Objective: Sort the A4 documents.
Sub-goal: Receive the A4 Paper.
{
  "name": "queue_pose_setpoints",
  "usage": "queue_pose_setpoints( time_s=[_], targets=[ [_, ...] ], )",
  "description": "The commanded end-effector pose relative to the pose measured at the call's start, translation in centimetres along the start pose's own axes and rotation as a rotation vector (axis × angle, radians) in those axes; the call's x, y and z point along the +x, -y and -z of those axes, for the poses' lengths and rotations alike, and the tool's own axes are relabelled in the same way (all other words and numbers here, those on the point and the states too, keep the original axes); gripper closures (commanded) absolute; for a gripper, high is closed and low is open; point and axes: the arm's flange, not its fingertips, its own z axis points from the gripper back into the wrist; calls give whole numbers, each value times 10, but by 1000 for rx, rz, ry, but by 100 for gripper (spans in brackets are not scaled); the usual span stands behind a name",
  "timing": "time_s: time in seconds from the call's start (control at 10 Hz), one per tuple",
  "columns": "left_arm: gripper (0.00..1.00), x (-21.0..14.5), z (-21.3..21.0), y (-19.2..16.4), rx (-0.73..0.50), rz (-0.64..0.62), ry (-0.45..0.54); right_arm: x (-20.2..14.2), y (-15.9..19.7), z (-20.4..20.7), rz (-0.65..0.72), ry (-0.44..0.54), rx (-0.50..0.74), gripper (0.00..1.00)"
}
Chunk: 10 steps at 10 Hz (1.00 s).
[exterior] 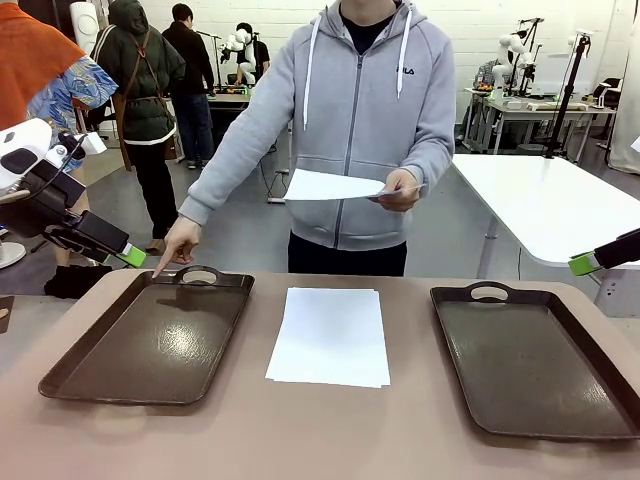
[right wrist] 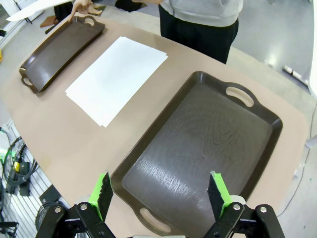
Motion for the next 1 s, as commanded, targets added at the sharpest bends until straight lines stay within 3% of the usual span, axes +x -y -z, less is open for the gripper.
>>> queue_pose_setpoints(
  time_s=[0.0,0.2,0.6,0.9],
  targets=[
    [0,1,0,0,-4,1,8,0,-1,1,-3,3,10,0],
    [0,8,11,0,-28,-35,-9,0,-1,1,-3,3,10,0],
    [0,57,44,-16,-139,-207,-3,0,-1,1,-3,3,10,0],
    [0,110,72,-45,-301,-439,39,0,-1,1,-3,3,10,0]
  ],
)
